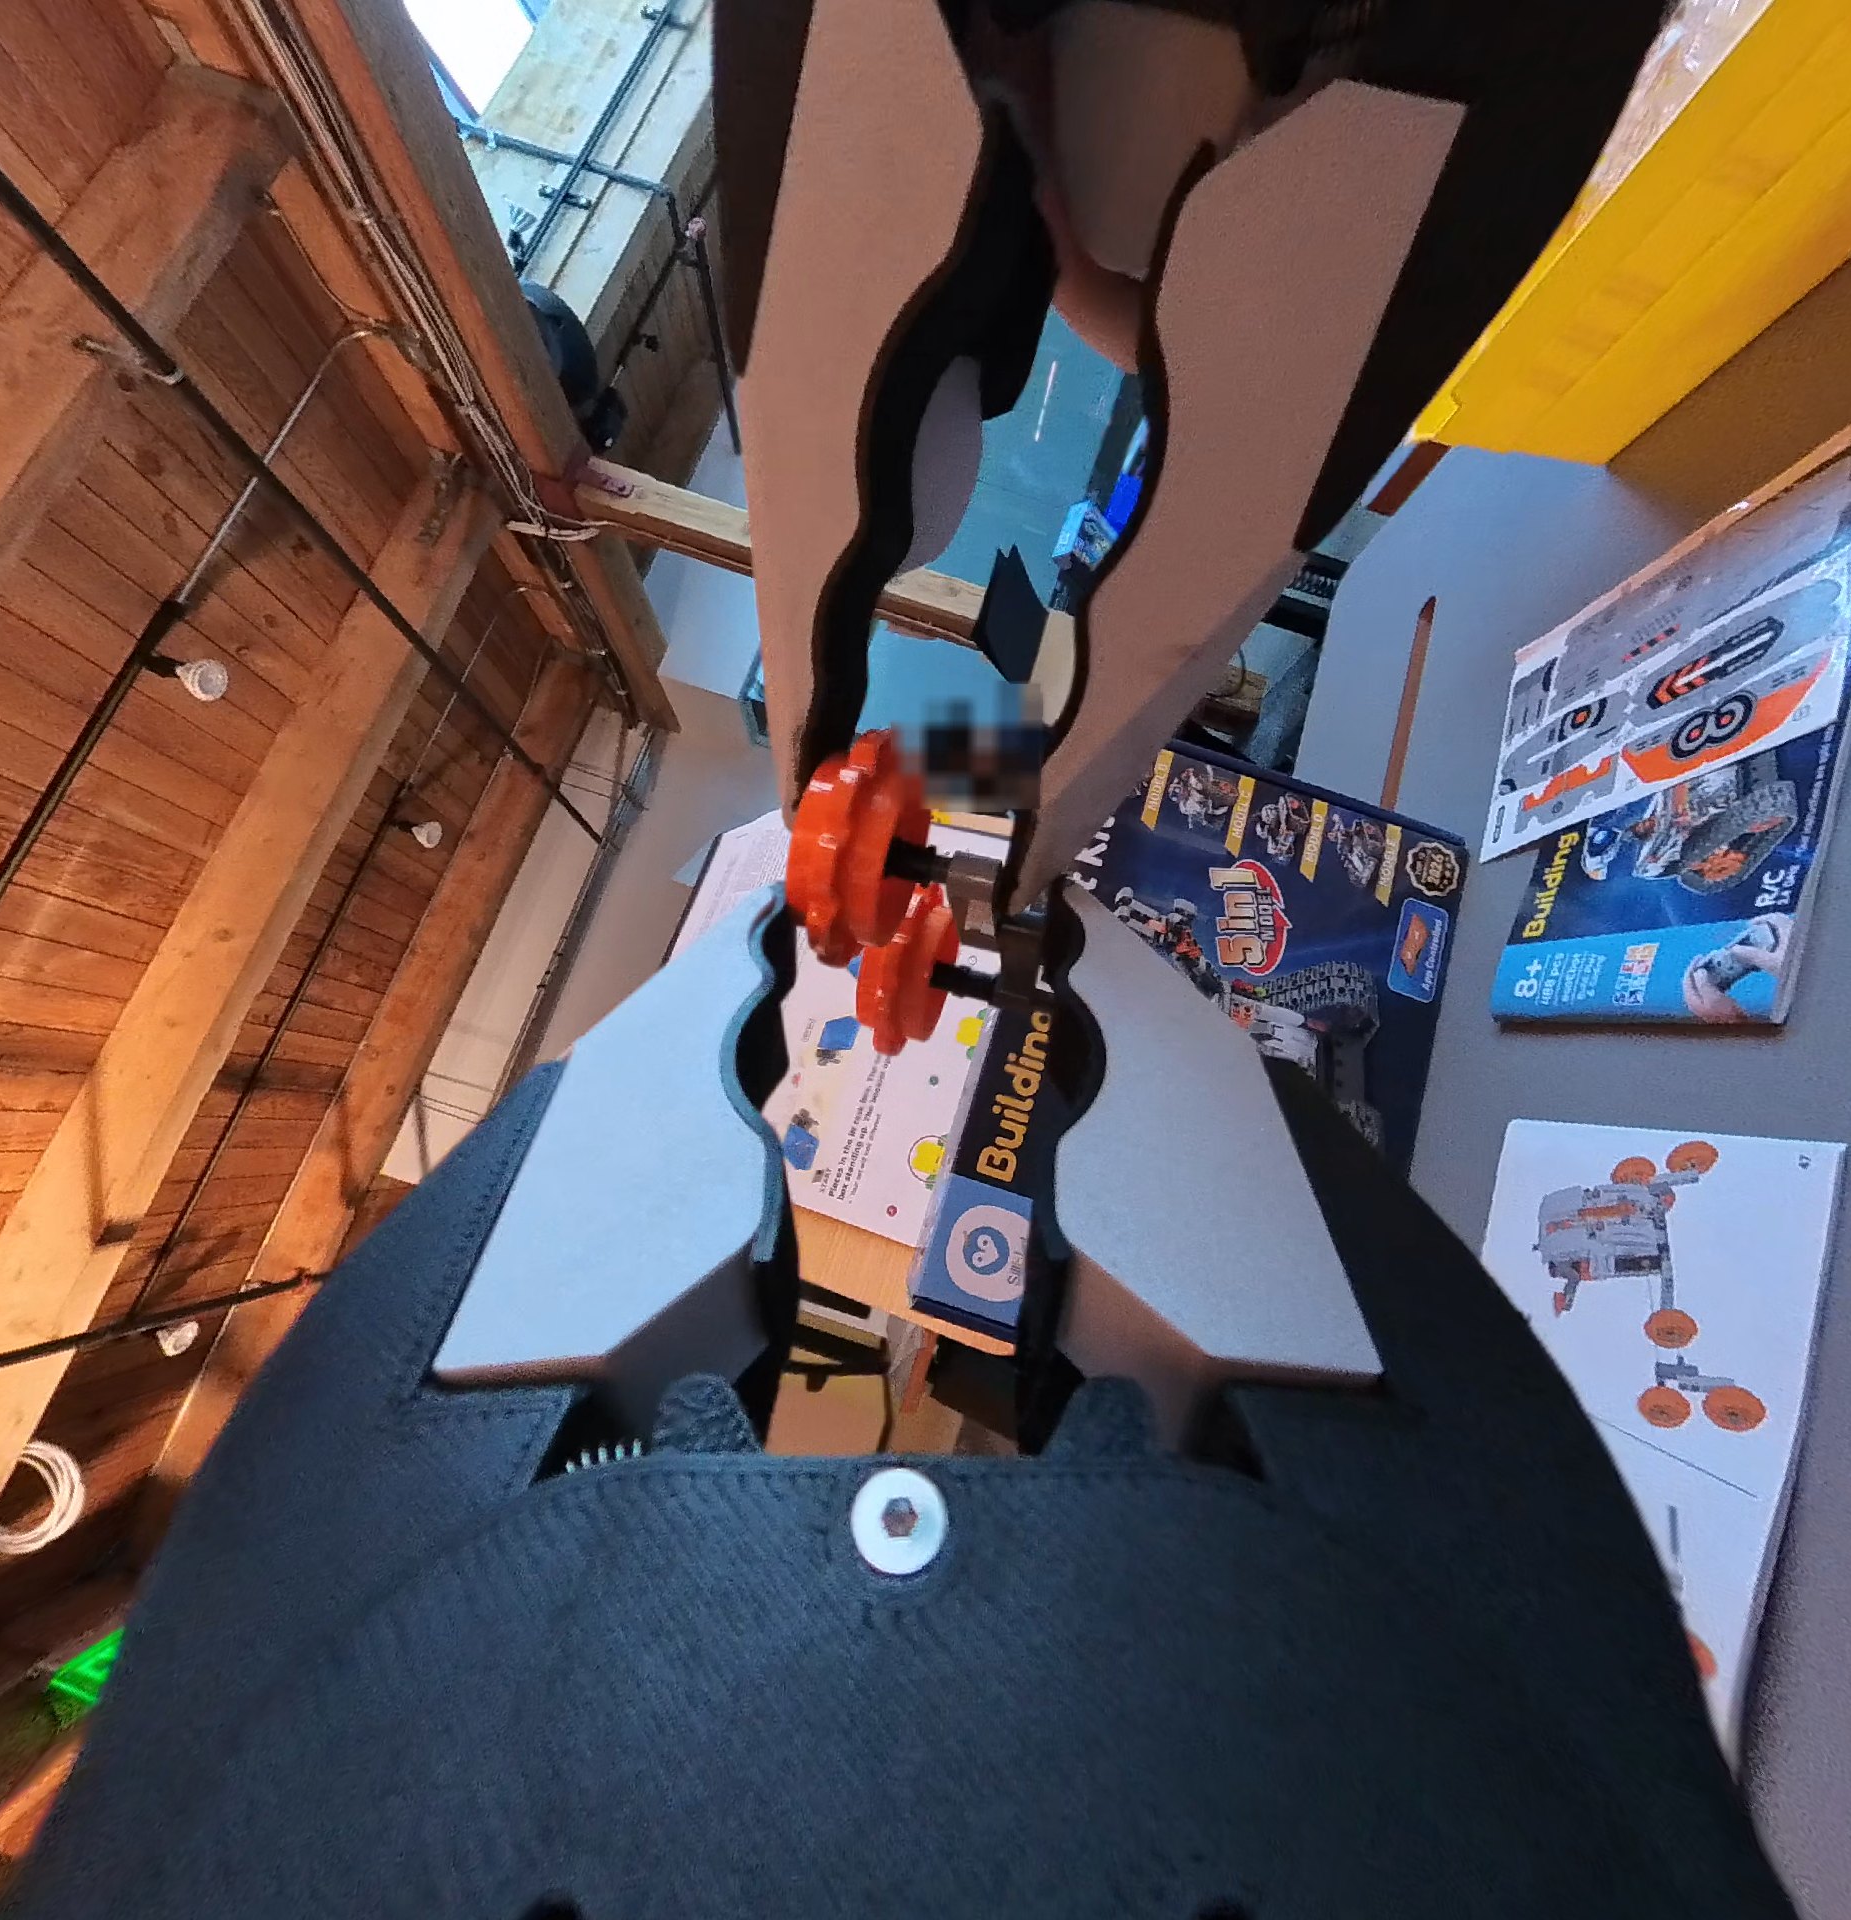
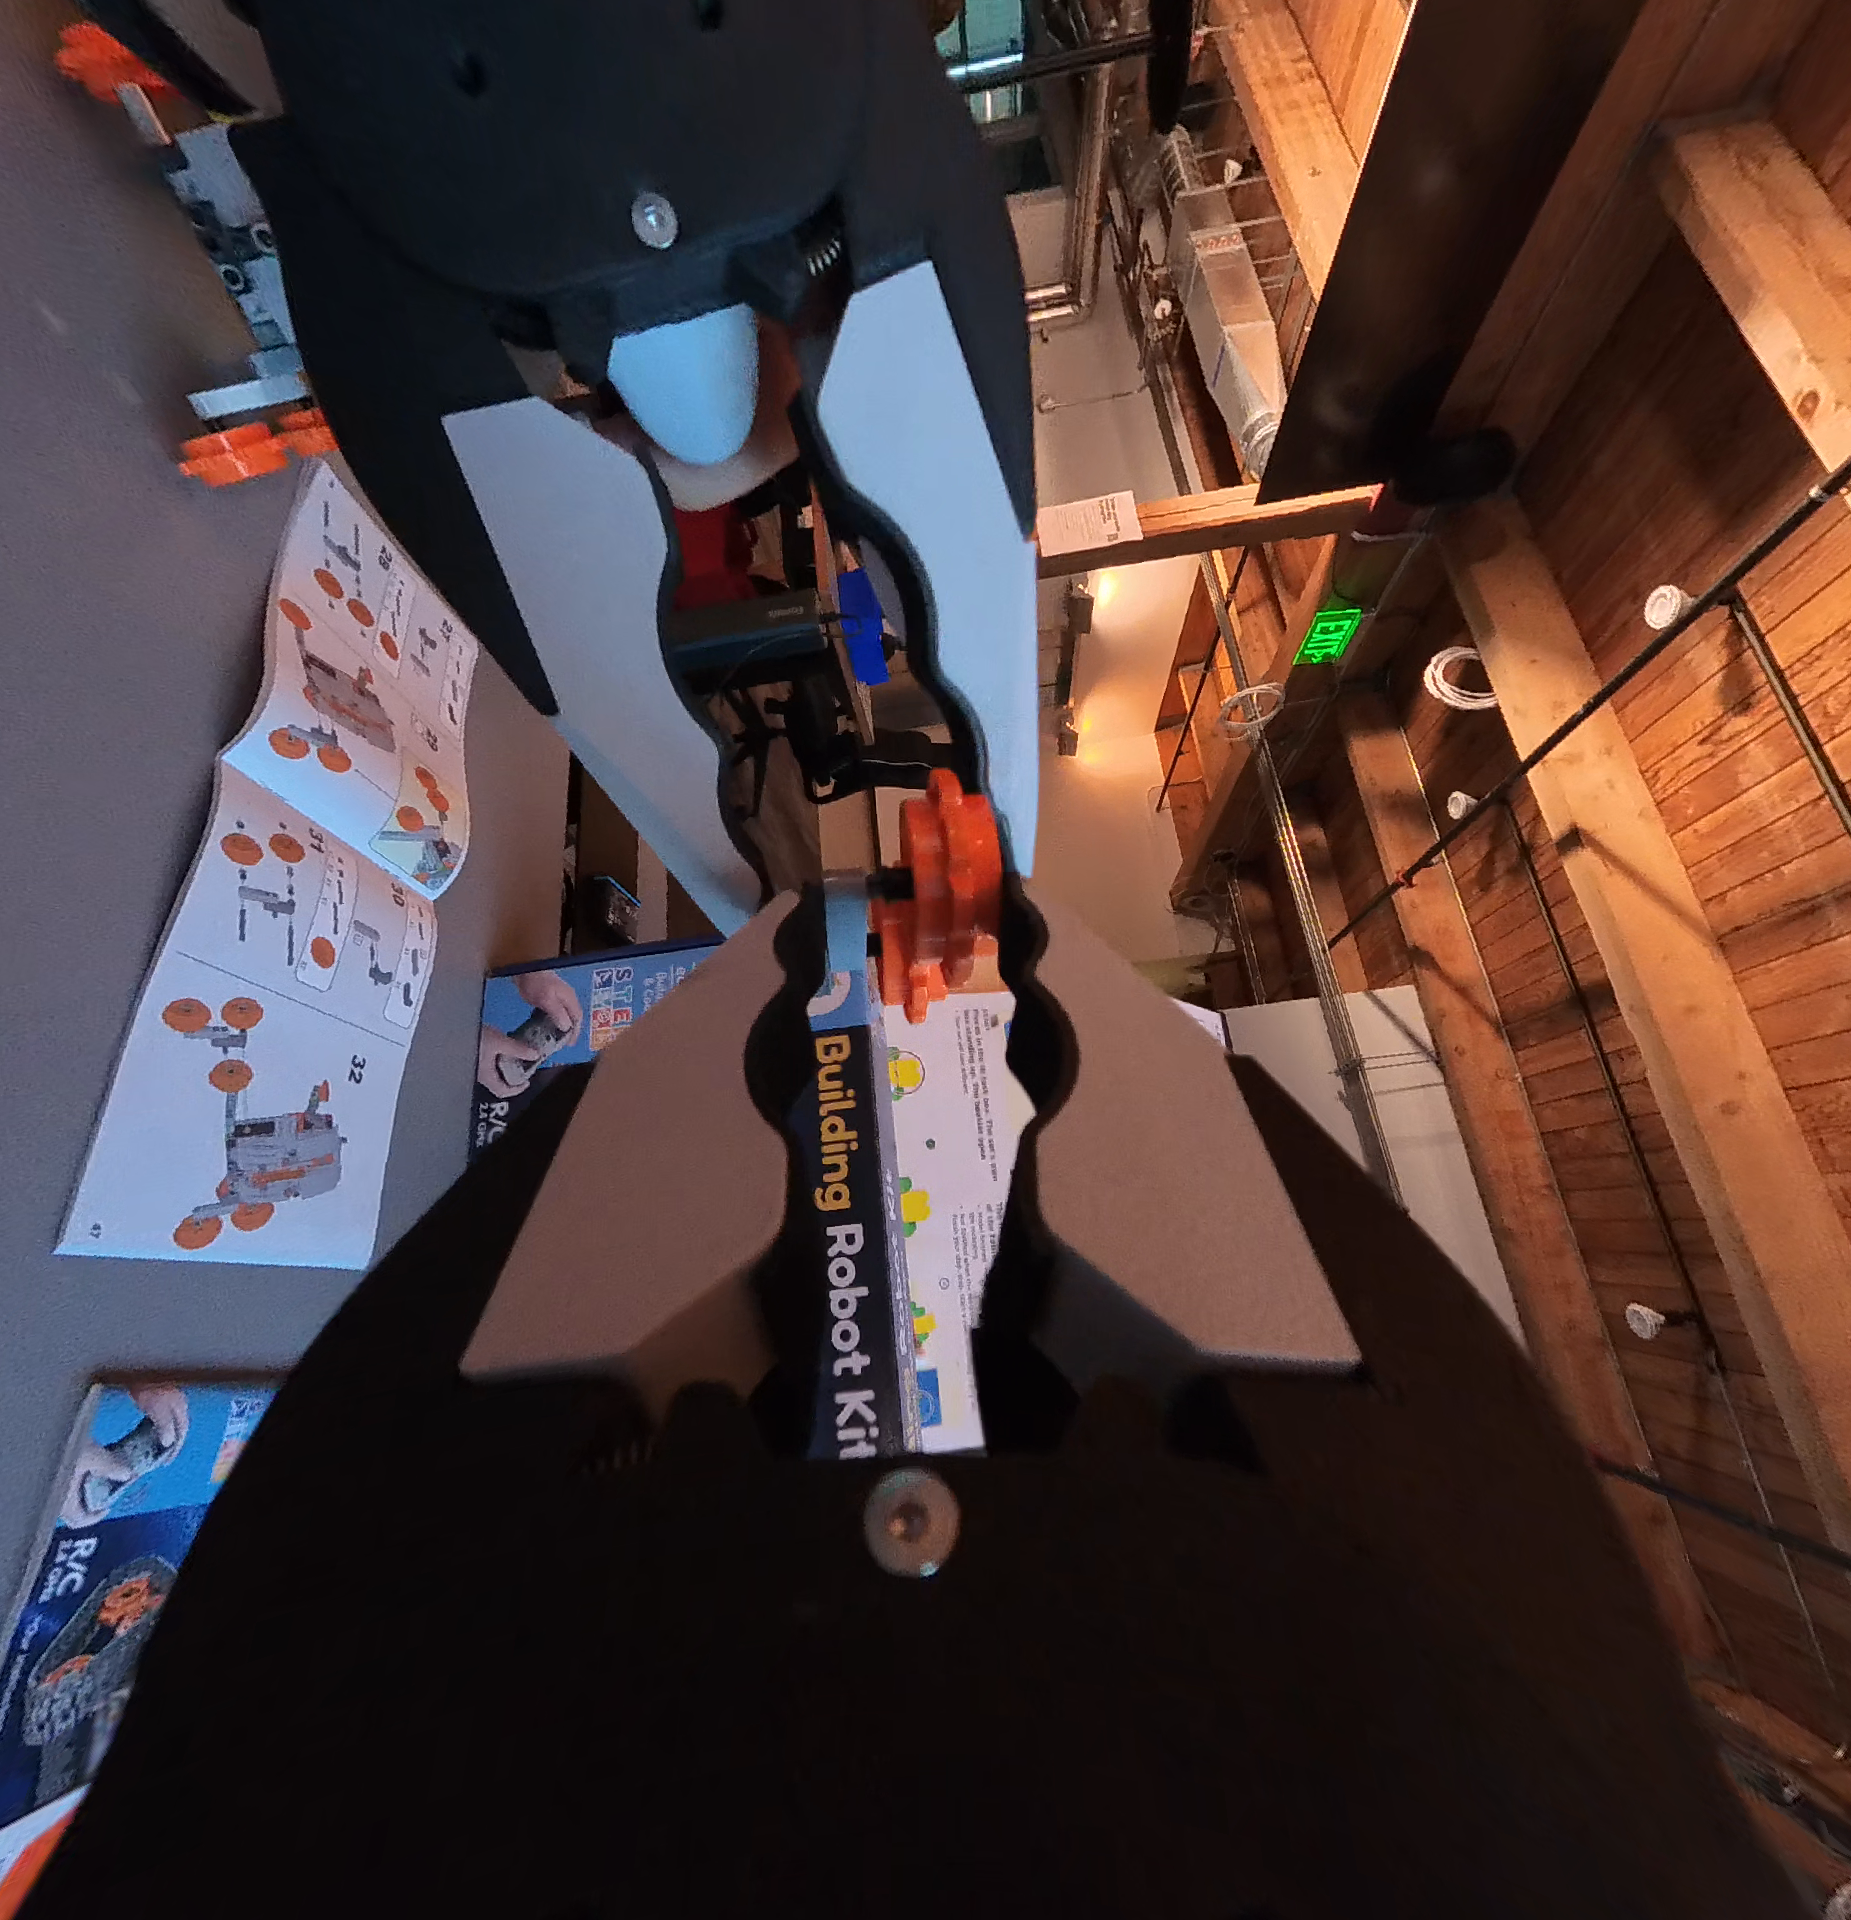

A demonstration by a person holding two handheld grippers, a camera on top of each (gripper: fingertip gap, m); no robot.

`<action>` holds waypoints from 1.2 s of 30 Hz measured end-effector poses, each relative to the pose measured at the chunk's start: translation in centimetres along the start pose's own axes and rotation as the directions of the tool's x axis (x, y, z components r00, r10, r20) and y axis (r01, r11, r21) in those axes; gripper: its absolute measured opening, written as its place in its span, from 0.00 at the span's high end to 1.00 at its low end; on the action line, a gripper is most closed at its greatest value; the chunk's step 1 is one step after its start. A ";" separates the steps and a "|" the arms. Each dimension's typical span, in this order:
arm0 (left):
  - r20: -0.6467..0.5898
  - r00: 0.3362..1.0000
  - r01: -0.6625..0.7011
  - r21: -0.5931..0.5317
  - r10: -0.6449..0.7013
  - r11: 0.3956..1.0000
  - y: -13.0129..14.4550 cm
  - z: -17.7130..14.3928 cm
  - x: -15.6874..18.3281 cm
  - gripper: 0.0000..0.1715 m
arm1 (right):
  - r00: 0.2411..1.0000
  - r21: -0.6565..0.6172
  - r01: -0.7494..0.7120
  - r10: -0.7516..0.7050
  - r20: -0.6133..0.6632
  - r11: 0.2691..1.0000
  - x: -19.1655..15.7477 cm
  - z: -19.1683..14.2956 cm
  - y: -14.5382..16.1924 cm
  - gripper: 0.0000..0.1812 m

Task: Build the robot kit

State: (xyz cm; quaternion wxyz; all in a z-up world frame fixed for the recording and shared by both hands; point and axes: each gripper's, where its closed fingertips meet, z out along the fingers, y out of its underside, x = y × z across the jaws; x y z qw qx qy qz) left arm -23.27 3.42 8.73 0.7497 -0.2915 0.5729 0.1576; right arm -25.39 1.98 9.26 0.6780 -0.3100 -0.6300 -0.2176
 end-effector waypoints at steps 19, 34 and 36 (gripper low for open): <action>0.066 0.997 -0.030 -0.136 0.039 0.990 1.6 1.1 0.1 0.72 | 0.996 -0.062 -0.091 0.090 -0.024 0.994 -0.2 1.1 1.7 0.82; 0.010 0.998 -0.053 -0.191 0.056 0.980 3.1 1.3 0.7 0.73 | 0.990 -0.101 -0.134 0.130 -0.047 0.986 -0.8 2.1 2.7 0.82; 0.007 0.998 -0.059 -0.176 0.061 0.983 2.9 1.3 0.9 0.74 | 0.989 -0.096 -0.150 0.147 -0.032 0.984 -1.0 2.0 2.8 0.82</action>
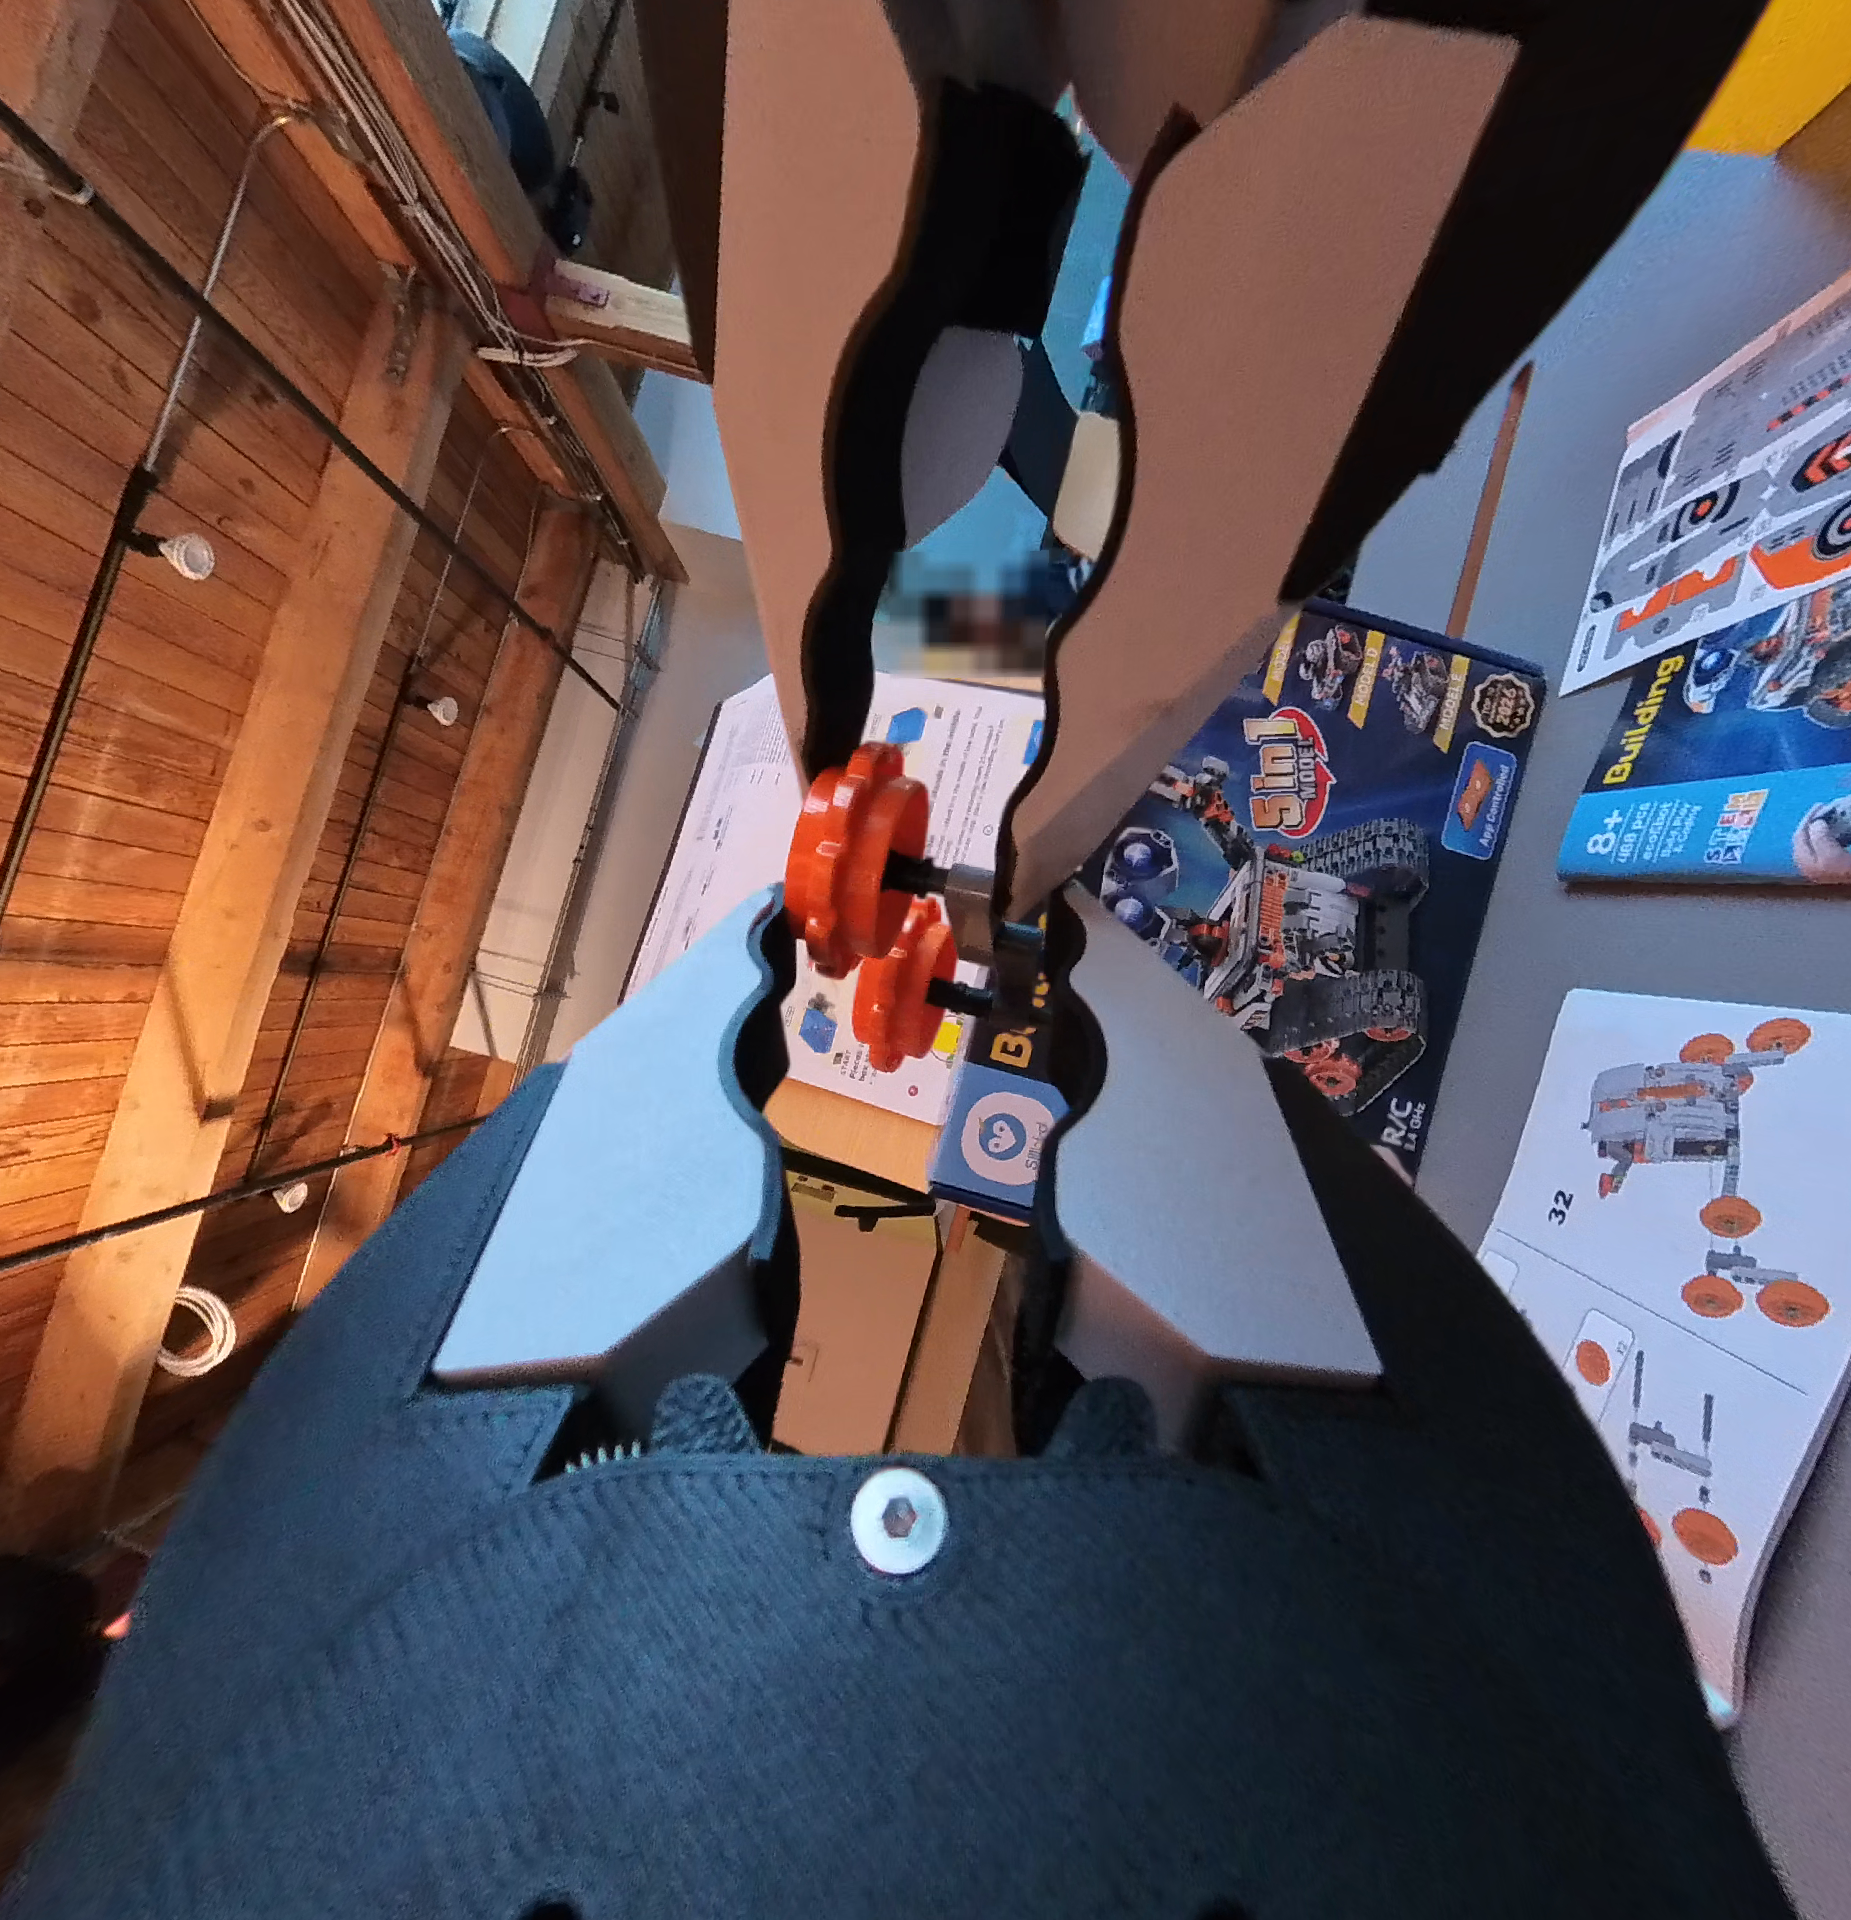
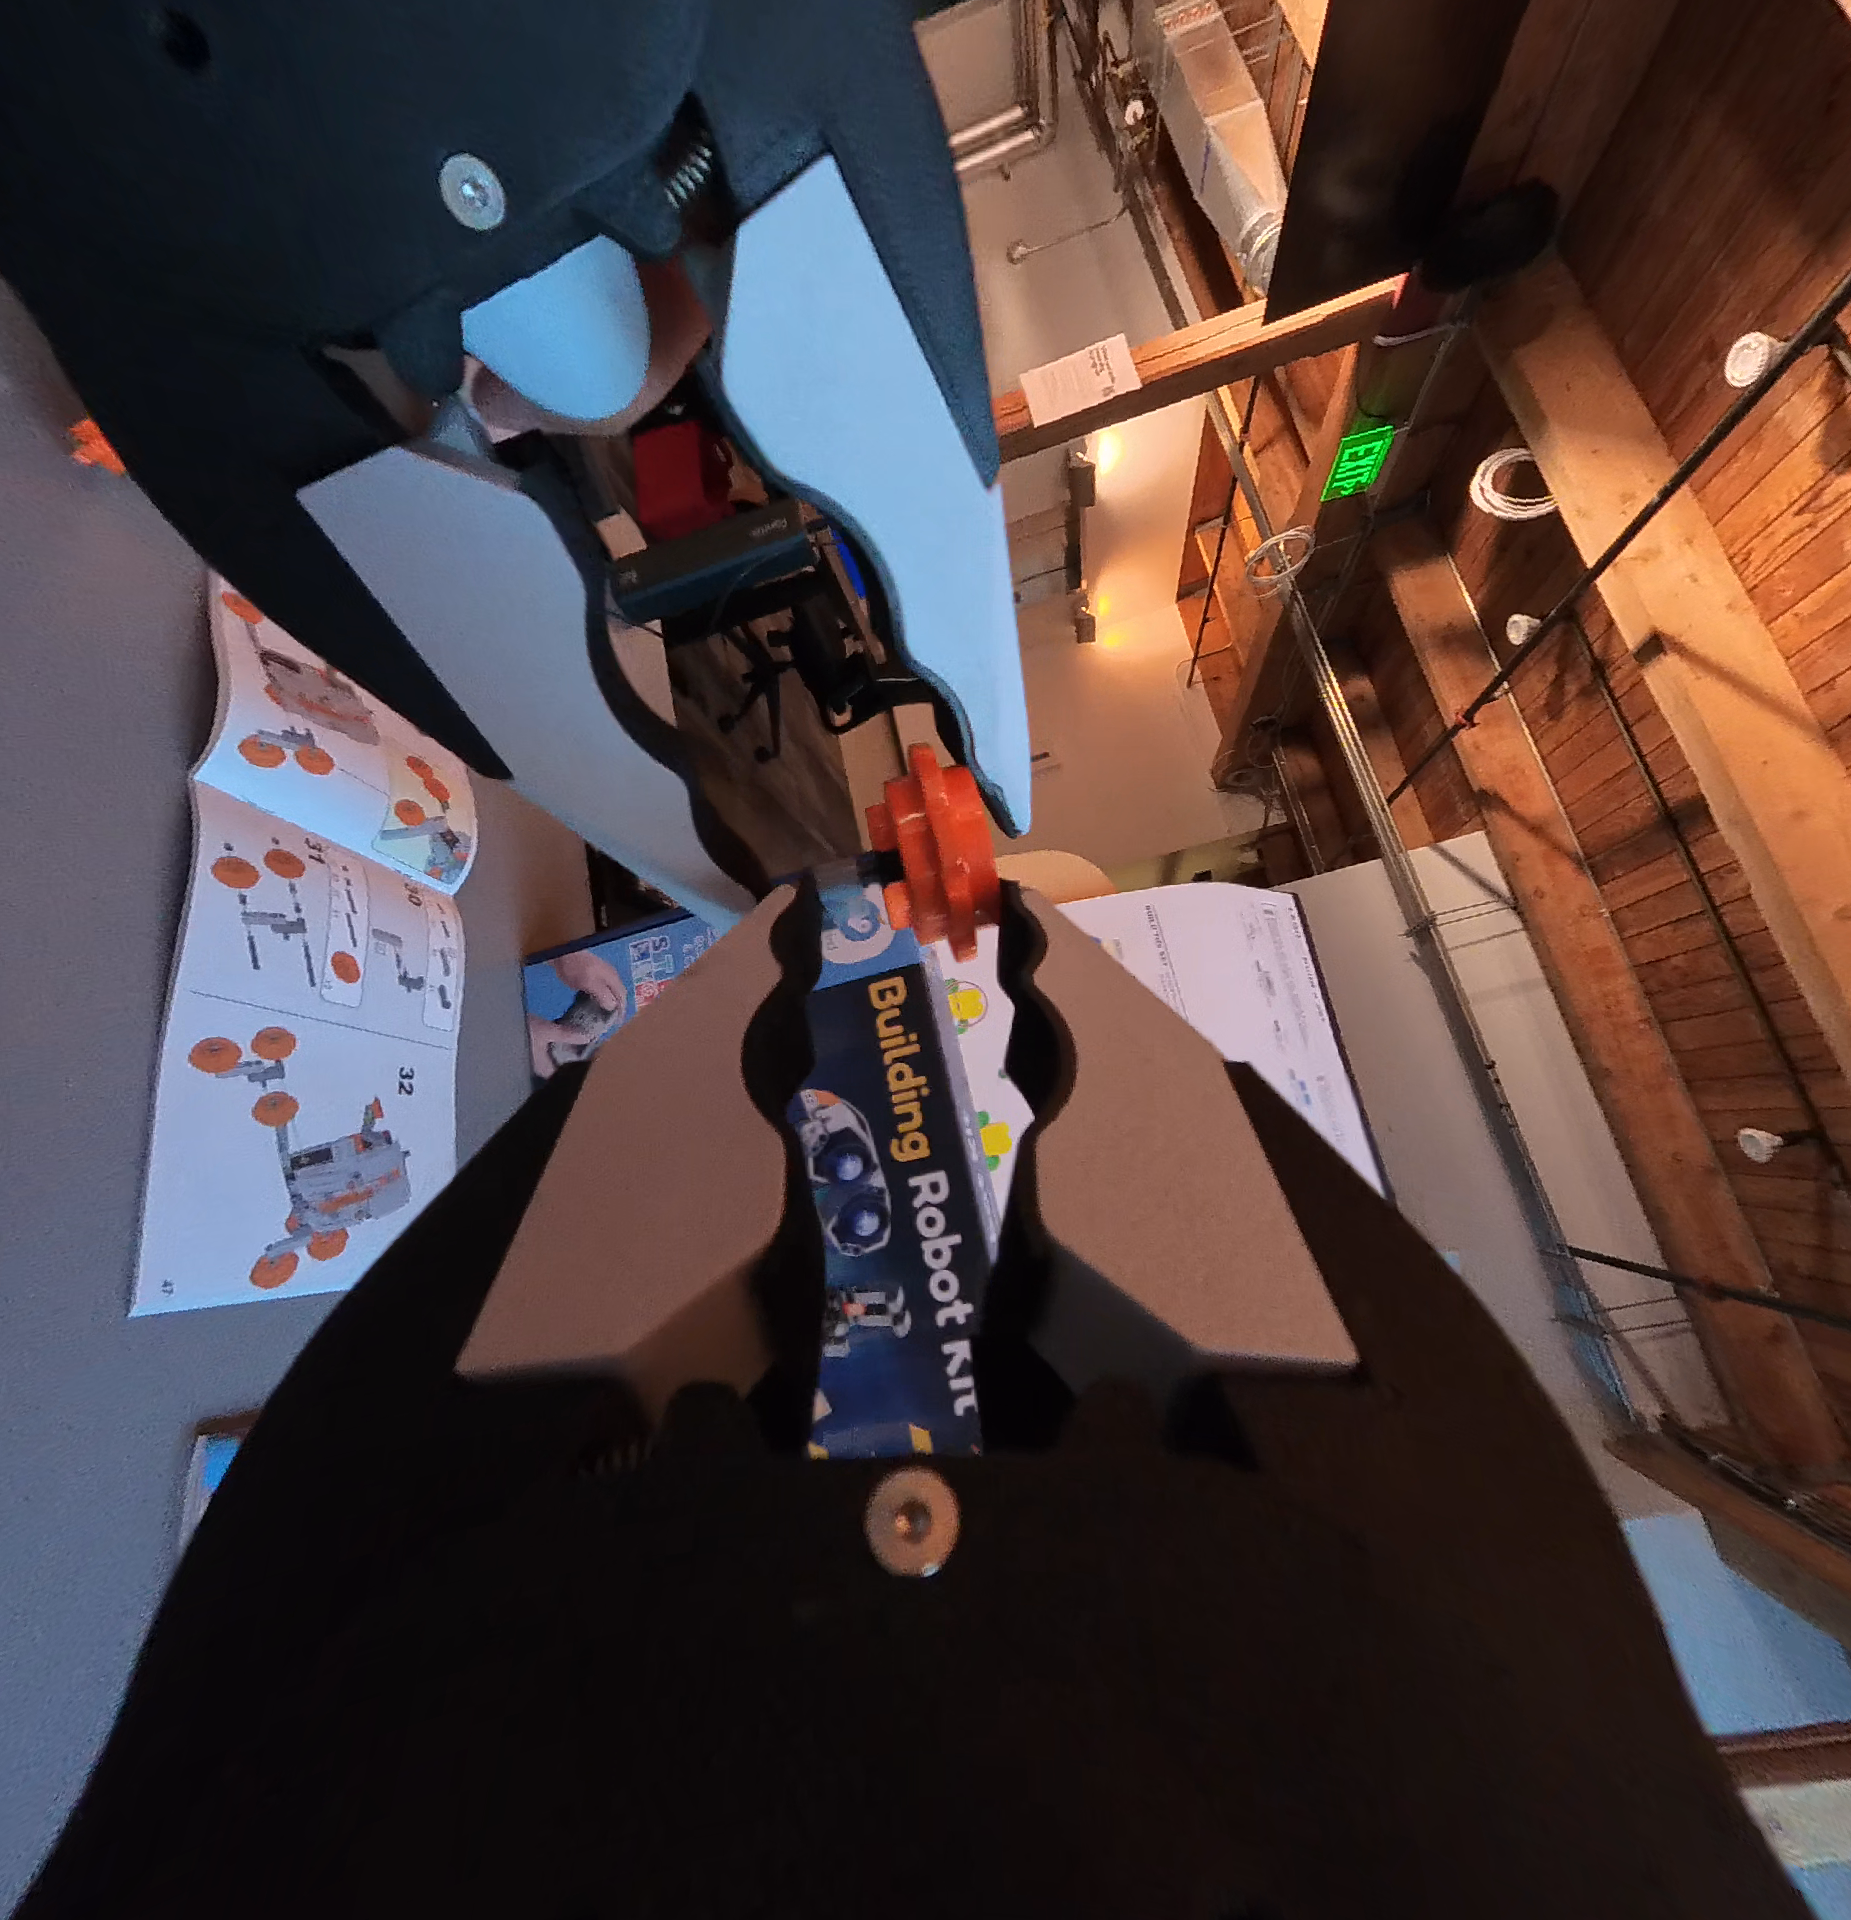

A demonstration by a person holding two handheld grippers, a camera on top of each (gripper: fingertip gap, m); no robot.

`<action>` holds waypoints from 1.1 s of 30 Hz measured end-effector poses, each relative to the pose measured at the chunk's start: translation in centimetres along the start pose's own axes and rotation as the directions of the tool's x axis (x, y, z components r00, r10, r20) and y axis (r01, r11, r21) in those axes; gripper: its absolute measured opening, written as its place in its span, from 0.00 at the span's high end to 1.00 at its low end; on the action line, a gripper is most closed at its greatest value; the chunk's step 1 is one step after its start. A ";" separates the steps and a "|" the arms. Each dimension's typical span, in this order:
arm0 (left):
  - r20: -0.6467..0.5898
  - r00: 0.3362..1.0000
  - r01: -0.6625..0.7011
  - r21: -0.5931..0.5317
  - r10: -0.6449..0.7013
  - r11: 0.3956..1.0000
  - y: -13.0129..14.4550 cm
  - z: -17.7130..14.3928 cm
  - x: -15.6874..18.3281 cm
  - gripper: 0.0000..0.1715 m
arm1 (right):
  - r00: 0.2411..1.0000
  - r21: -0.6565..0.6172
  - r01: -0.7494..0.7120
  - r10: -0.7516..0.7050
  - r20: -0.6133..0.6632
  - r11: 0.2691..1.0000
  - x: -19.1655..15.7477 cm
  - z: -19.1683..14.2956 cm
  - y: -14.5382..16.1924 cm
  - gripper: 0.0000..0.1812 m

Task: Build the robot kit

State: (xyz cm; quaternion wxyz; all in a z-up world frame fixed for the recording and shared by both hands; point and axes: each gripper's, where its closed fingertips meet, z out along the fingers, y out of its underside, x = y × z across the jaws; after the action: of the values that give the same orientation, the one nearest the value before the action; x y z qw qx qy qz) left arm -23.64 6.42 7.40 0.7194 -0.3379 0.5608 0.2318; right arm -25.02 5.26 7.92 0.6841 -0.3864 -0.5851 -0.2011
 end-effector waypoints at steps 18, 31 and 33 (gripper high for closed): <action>-0.156 0.981 0.120 0.013 -0.116 0.993 0.9 -0.2 1.1 0.73 | 0.992 0.070 -0.120 0.118 0.038 0.990 -1.0 0.7 -0.1 0.82; -0.180 0.976 0.128 0.024 -0.122 0.991 0.9 -0.2 1.5 0.73 | 0.994 0.065 -0.105 0.102 0.049 0.992 -1.3 0.7 -0.1 0.82; -0.178 0.978 0.116 0.024 -0.109 0.993 0.9 -0.2 1.5 0.73 | 0.995 0.058 -0.088 0.085 0.049 0.994 -1.4 0.7 0.0 0.82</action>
State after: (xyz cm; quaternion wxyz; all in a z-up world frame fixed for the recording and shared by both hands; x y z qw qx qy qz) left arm -24.04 6.82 5.67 0.6845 -0.3759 0.6063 0.1502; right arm -25.85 5.56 6.62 0.6898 -0.3950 -0.5892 -0.1445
